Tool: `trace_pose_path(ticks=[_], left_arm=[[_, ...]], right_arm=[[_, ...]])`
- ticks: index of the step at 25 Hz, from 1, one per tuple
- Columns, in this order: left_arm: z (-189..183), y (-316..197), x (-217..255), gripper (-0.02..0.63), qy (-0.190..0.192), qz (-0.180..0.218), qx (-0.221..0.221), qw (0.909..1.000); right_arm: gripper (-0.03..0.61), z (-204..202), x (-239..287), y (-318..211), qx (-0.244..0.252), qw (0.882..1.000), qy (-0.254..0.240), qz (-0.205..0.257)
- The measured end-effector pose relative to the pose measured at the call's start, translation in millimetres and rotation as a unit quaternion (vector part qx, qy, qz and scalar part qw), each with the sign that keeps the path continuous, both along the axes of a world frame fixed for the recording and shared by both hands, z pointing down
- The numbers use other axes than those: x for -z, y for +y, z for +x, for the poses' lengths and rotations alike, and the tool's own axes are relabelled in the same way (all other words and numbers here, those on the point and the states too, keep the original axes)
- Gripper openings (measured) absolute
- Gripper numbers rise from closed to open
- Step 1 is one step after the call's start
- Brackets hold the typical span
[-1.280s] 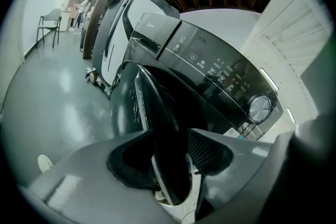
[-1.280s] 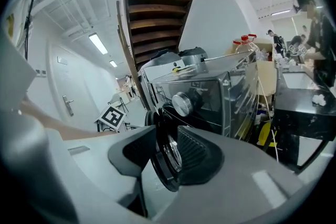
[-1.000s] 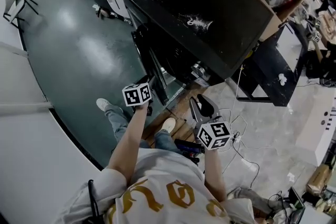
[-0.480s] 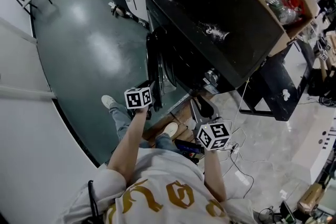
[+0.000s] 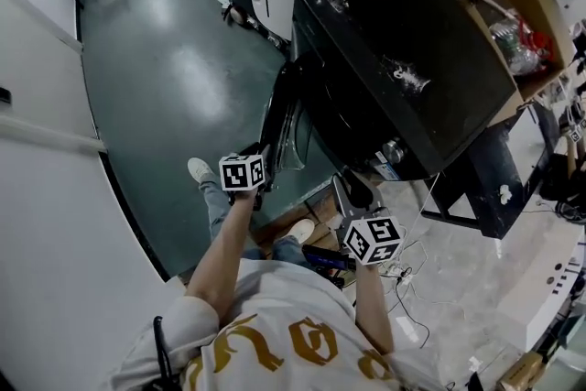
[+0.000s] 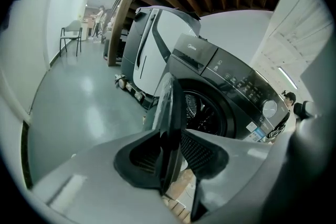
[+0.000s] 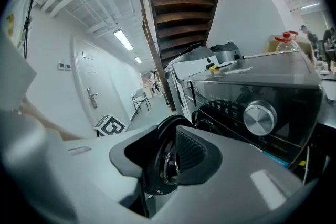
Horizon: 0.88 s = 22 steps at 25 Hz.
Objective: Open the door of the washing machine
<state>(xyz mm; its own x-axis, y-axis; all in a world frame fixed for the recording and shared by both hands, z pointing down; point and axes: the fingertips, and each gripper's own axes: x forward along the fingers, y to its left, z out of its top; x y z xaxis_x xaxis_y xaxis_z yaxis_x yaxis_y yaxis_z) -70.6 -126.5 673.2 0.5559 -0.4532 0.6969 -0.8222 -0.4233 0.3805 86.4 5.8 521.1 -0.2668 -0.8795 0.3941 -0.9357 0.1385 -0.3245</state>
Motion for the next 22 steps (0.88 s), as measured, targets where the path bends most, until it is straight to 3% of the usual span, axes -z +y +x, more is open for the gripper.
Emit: trace_pose_path(ticks=[22], left_arm=[[-73.3, -46.0, 4.9, 0.129, -0.061, 0.033, -0.041, 0.9967]], right_arm=[[0.101, -82.7, -23.6, -71.1, 0.084, 0.996, -0.007, -0.034]])
